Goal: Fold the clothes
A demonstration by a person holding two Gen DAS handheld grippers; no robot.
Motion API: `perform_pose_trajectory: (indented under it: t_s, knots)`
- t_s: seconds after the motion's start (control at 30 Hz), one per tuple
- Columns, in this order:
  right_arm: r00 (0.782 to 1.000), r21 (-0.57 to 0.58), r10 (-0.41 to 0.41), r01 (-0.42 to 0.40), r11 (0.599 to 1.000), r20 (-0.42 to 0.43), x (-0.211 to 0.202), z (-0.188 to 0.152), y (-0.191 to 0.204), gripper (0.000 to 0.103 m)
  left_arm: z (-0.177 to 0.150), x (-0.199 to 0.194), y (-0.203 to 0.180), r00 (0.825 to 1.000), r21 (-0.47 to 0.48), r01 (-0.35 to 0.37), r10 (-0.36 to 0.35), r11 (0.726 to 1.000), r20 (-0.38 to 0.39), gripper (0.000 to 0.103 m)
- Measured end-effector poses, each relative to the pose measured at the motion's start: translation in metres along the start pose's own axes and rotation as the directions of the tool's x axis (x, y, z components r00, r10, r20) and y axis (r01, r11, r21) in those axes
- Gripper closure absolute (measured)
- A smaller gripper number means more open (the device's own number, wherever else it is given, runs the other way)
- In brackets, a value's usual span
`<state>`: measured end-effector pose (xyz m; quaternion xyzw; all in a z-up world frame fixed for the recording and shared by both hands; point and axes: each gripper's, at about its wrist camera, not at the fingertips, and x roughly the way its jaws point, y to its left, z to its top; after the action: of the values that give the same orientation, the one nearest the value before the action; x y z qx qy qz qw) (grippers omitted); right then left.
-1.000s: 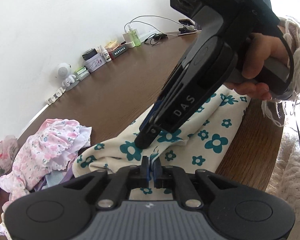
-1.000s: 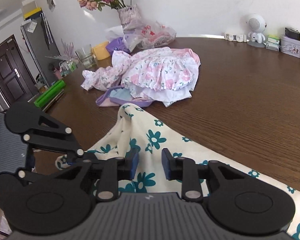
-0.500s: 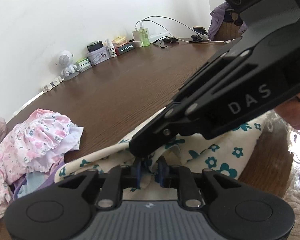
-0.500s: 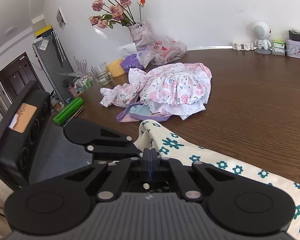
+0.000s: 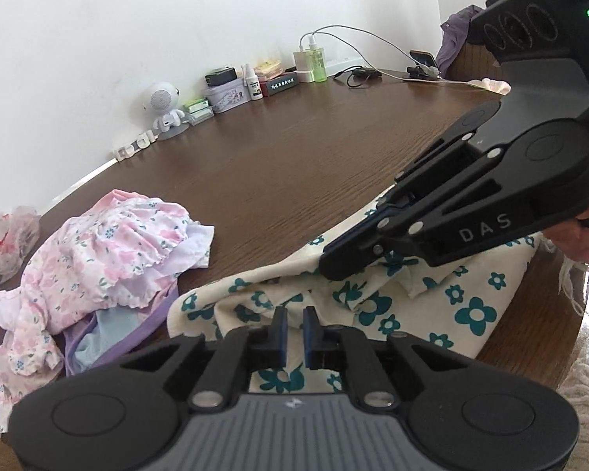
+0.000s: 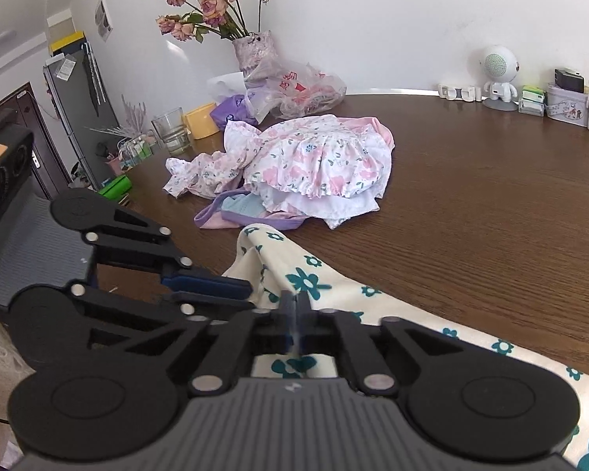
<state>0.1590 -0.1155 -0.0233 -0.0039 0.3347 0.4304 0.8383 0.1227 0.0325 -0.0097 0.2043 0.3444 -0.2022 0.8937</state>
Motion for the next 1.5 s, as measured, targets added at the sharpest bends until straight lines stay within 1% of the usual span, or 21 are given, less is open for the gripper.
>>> perform_pose_trajectory:
  t_s: [0.1,0.2,0.3,0.4,0.43,0.5,0.57,0.6,0.67,0.73,0.77,0.83,0.9,0.97,1.07,1.17,1.23,1.3,1.4,1.43,1.5]
  knots:
    - [0.999,-0.031,0.027,-0.026,0.999,0.018,-0.008,-0.003,0.006,0.102,0.0,0.012,0.003,1.0,-0.03,0.008,-0.008,1.0,-0.008,0.098]
    - [0.999,-0.063,0.033,-0.033,0.998,-0.005,-0.007,-0.01,0.011,0.102,-0.004,0.012,0.008,1.0,-0.081,0.019,-0.019,0.997,0.002,0.098]
    - [0.999,-0.09,0.019,-0.022,0.996,-0.031,0.0,-0.019,0.015,0.1,-0.008,-0.006,0.014,1.0,-0.113,0.011,-0.008,0.994,0.027,0.09]
    - [1.0,-0.108,0.017,-0.02,0.994,-0.026,0.003,-0.026,0.017,0.091,-0.01,-0.029,0.02,0.998,-0.137,-0.013,0.021,0.99,0.063,0.089]
    - [0.999,-0.108,0.027,-0.029,0.994,-0.022,0.002,-0.027,0.018,0.082,-0.009,-0.037,0.023,0.996,-0.153,-0.01,0.025,0.988,0.092,0.089]
    - [0.999,-0.11,0.042,-0.042,0.993,-0.008,-0.002,-0.028,0.021,0.073,-0.002,-0.048,0.028,0.987,-0.184,0.027,0.003,0.983,0.163,0.088]
    - [0.999,-0.116,0.046,-0.044,0.992,0.011,-0.011,-0.029,0.024,0.071,0.009,-0.046,0.03,0.978,-0.199,0.058,-0.016,0.978,0.208,0.084]
    - [0.999,-0.115,0.049,-0.046,0.992,0.02,-0.016,-0.029,0.025,0.071,0.013,-0.041,0.029,0.978,-0.197,0.056,-0.014,0.979,0.209,0.083]
    - [0.998,-0.107,0.049,-0.044,0.993,0.043,-0.028,-0.031,0.025,0.071,0.019,-0.021,0.025,0.988,-0.19,0.024,0.005,0.981,0.154,0.082]
    - [0.997,-0.071,0.017,-0.012,0.997,0.075,-0.045,-0.033,0.017,0.072,0.021,-0.002,0.022,0.995,-0.181,-0.007,0.025,0.983,0.098,0.083]
    - [0.996,-0.045,-0.007,0.011,0.999,0.088,-0.053,-0.034,0.011,0.072,0.017,0.004,0.022,0.997,-0.178,-0.019,0.033,0.984,0.075,0.087]
    - [0.992,0.008,-0.06,0.06,0.998,0.11,-0.069,-0.035,-0.003,0.072,0.005,0.01,0.024,0.998,-0.191,-0.025,0.037,0.981,0.055,0.089]
    - [0.99,0.053,-0.101,0.096,0.994,0.103,-0.075,-0.038,-0.019,0.072,-0.008,0.009,0.029,0.997,-0.23,-0.019,0.036,0.973,0.072,0.088]
    - [0.991,0.089,-0.112,0.106,0.99,0.07,-0.073,-0.044,-0.031,0.078,-0.016,0.006,0.032,0.995,-0.266,-0.03,0.054,0.963,0.084,0.088]
    - [0.99,0.076,-0.139,0.137,0.988,0.012,-0.06,-0.06,-0.035,0.08,-0.028,0.002,0.034,0.991,-0.314,-0.046,0.084,0.948,0.108,0.087]
    - [0.983,-0.015,-0.177,0.177,0.984,0.047,-0.061,-0.073,-0.026,0.084,-0.036,0.0,0.037,0.986,-0.355,-0.039,0.093,0.934,0.137,0.086]
    - [0.981,-0.027,-0.188,0.19,0.981,0.042,-0.065,-0.075,-0.023,0.084,-0.038,-0.001,0.039,0.985,-0.374,-0.036,0.097,0.927,0.145,0.086]
    - [0.982,0.004,-0.183,0.183,0.983,0.042,-0.075,-0.075,-0.028,0.084,-0.035,-0.004,0.038,0.984,-0.375,-0.048,0.109,0.926,0.142,0.086]
    - [0.98,0.076,-0.185,0.18,0.981,0.072,-0.097,-0.068,-0.041,0.082,-0.03,-0.011,0.035,0.98,-0.361,-0.064,0.127,0.93,0.154,0.086]
    - [0.975,0.087,-0.204,0.196,0.977,0.093,-0.105,-0.063,-0.046,0.079,-0.027,-0.014,0.033,0.977,-0.347,-0.065,0.131,0.936,0.168,0.083]
    - [0.959,0.099,-0.256,0.244,0.965,0.125,-0.118,-0.054,-0.056,0.069,-0.022,-0.011,0.032,0.977,-0.333,-0.089,0.147,0.939,0.152,0.081]
